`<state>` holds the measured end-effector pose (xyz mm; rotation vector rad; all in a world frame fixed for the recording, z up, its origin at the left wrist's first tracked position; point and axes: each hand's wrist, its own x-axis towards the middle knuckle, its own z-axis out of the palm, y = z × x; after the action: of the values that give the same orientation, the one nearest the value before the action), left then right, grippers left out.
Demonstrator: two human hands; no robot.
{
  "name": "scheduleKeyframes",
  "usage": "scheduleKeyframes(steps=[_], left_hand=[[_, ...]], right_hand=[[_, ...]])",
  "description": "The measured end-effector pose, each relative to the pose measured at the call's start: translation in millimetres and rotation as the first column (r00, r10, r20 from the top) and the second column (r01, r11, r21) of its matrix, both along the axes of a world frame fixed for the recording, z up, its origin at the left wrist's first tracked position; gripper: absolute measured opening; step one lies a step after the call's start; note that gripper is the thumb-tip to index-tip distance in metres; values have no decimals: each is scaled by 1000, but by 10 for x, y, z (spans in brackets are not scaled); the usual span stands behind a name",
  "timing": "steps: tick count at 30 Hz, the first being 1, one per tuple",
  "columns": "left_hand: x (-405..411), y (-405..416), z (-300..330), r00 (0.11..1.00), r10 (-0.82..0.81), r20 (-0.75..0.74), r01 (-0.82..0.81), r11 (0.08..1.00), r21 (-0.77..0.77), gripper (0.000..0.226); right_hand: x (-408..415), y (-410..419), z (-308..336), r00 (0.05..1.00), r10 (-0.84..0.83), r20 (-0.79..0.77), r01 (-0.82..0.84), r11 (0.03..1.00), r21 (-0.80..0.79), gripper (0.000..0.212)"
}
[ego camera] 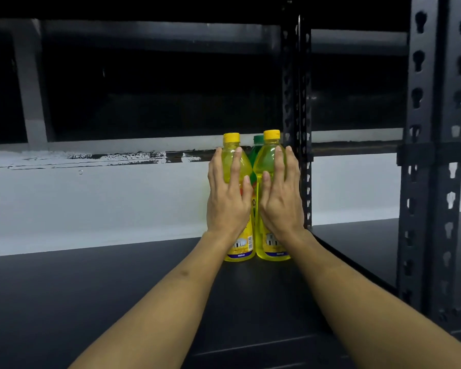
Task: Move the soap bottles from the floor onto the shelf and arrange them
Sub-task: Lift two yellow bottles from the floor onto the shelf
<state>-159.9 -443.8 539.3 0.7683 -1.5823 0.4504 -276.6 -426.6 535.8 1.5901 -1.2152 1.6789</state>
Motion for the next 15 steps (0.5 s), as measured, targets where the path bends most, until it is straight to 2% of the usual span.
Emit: scheduleKeyframes(steps=[5, 15], left_hand=[[-67, -222, -10, 999, 39, -15, -39, 999, -26, 55], [-67, -220, -38, 1000, -1, -23, 0, 999, -49, 56]], right_hand=[[-80, -263, 6, 999, 47, 3, -47, 999, -6, 55], [-102, -325, -10, 993, 112, 25, -112, 993, -24, 57]])
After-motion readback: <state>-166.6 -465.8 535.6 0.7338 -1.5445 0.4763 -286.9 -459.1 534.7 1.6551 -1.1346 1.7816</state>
